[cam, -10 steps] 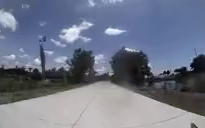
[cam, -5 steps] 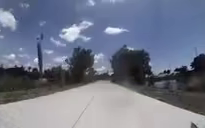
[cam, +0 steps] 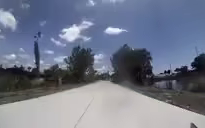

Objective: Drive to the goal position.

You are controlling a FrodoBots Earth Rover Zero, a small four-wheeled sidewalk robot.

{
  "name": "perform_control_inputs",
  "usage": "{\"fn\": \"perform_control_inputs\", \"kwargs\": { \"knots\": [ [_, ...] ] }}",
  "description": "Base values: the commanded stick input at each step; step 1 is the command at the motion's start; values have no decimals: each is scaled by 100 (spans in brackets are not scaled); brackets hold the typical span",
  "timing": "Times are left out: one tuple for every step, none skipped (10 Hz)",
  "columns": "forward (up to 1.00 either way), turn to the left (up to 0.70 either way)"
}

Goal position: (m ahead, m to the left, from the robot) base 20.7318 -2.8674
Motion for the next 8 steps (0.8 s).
{"fn": "perform_control_inputs", "kwargs": {
  "knots": [
    [85, 0],
    [85, 0],
    [85, 0],
    [85, 0],
    [85, 0],
    [85, 0],
    [85, 0],
    [85, 0]
  ]
}}
